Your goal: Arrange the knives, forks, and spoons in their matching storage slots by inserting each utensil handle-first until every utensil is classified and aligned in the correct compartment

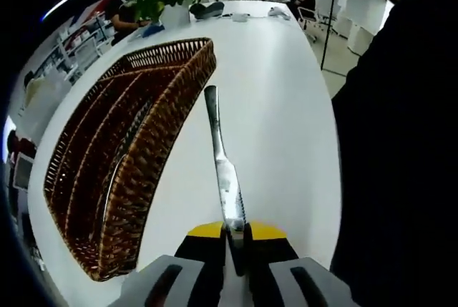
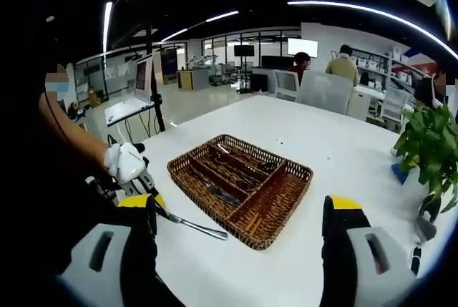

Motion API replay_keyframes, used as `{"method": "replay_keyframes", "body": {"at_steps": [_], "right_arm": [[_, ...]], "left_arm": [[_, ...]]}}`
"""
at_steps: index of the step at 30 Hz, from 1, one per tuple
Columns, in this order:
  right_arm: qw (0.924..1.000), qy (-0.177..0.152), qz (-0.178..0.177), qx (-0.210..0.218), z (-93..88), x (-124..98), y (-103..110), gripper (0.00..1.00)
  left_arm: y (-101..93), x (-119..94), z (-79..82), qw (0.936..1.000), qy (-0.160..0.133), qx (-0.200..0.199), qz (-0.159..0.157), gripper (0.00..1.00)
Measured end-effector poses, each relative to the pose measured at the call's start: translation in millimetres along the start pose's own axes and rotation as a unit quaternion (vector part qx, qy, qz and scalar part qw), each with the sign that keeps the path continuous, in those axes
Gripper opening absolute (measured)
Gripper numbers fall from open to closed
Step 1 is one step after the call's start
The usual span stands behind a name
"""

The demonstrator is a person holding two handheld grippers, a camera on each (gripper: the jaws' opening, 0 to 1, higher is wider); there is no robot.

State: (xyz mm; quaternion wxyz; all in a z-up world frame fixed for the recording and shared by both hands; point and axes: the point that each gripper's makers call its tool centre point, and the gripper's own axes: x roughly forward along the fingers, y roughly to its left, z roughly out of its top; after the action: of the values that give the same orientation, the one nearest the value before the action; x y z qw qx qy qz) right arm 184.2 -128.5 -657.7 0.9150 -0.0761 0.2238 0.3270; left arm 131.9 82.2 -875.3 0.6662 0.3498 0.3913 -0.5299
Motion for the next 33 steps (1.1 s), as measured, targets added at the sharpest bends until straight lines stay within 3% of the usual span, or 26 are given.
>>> {"method": "replay_keyframes", "body": {"at_steps": [8, 18, 25, 28, 29, 30, 31, 33], "right_arm": [[0.9999, 0.004, 0.009, -0.003, -3.3, 1, 3, 0.96], [0.9989, 0.026, 0.033, -0.023, -13.1, 7, 12, 0.96], [0.9965, 0.044, 0.048, -0.051, -26.4, 9, 16, 0.97], [0.9947, 0.051, 0.058, -0.068, -34.7, 12, 19, 0.92], [0.9929, 0.063, 0.062, -0.08, -42.1, 13, 19, 0.91], [0.9915, 0.072, 0.063, -0.088, -47.1, 13, 19, 0.9], [0.9902, 0.077, 0.068, -0.094, -51.4, 15, 20, 0.92], [0.99, 0.077, 0.075, -0.092, -53.9, 15, 22, 0.95]], "left_arm": [[-0.2, -13, 5.5, 0.9996, 0.007, 0.002, -0.027, 0.08], [6.1, -32, 18.5, 0.9977, 0.021, 0.053, -0.038, 0.08], [12.3, -43, 20.0, 0.995, 0.025, 0.085, -0.045, 0.08], [14.7, -46, 17.7, 0.9931, 0.032, 0.104, -0.044, 0.08], [16.3, -49, 17.9, 0.9926, 0.031, 0.109, -0.043, 0.0], [25.0, -53, 19.5, 0.988, 0.036, 0.146, -0.035, 0.0], [24.5, -53, 25.5, 0.9921, 0.028, 0.118, -0.033, 0.0], [28.7, -54, 26.9, 0.9916, 0.025, 0.124, -0.026, 0.0]]}}
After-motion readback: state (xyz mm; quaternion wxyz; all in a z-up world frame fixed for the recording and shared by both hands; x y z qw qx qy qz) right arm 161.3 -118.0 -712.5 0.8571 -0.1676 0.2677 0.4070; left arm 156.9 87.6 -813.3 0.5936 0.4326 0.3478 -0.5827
